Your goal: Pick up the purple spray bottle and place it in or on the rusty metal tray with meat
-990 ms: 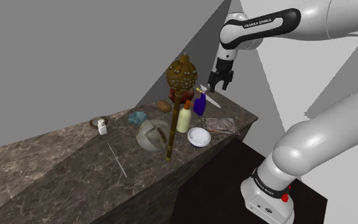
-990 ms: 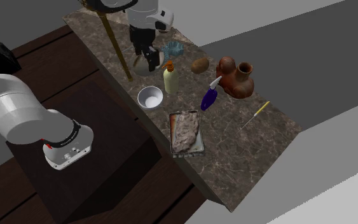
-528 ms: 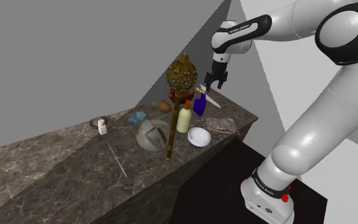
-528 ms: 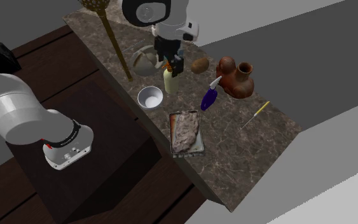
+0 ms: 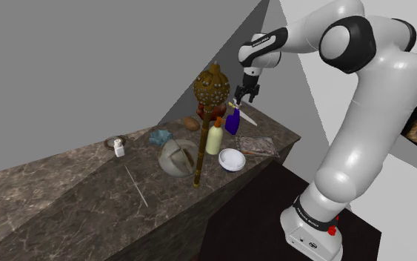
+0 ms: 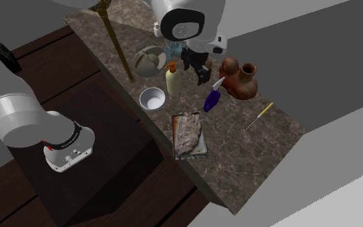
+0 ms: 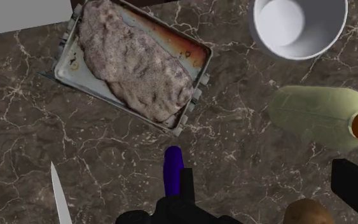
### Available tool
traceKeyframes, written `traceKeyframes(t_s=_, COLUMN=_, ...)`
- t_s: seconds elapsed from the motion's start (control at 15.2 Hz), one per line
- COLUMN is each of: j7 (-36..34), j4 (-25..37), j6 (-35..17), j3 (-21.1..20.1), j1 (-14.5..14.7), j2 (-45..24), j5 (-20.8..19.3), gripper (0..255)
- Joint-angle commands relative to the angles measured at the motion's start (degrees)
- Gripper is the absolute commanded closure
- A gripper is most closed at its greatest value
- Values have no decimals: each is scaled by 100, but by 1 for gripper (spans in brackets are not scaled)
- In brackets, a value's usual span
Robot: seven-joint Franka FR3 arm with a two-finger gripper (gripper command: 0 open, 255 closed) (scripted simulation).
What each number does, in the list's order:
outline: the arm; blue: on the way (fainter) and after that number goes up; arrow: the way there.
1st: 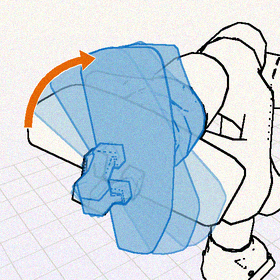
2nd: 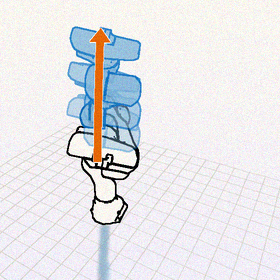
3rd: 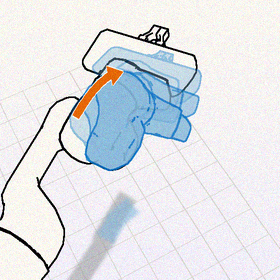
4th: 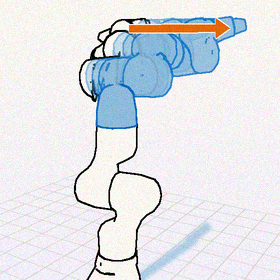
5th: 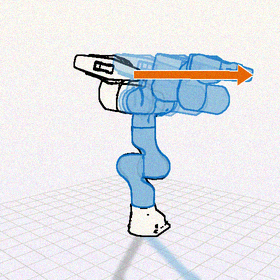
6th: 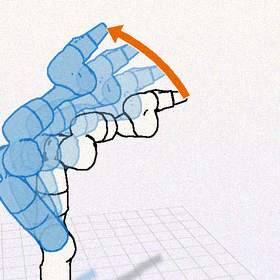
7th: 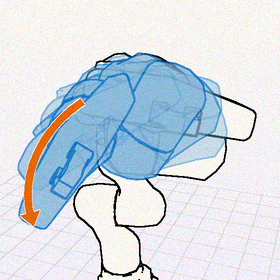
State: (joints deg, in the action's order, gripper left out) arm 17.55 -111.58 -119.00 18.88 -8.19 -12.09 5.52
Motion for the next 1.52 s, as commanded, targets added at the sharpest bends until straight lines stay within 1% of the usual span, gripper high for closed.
traceKeyframes(t_s=0.0, j7=189, j4=488, j6=-24, j3=15, j1=-134, j2=-489, j5=175, gripper=0)
traceKeyframes(t_s=0.4, j7=527, j4=1969, j6=54, j3=-56, j1=-577, j2=-1798, j5=581, gripper=0)
traceKeyframes(t_s=0.46, j7=540, j4=2070, j6=67, j3=-64, j1=-608, j2=-1878, j5=600, gripper=0)
traceKeyframes(t_s=0.92, j7=602, j4=1865, j6=-385, j3=-130, j1=-633, j2=-2136, j5=700, gripper=0)
traceKeyframes(t_s=1.45, j7=602, j4=1866, j6=-384, j3=-130, j1=-633, j2=-2136, j5=700, gripper=0)
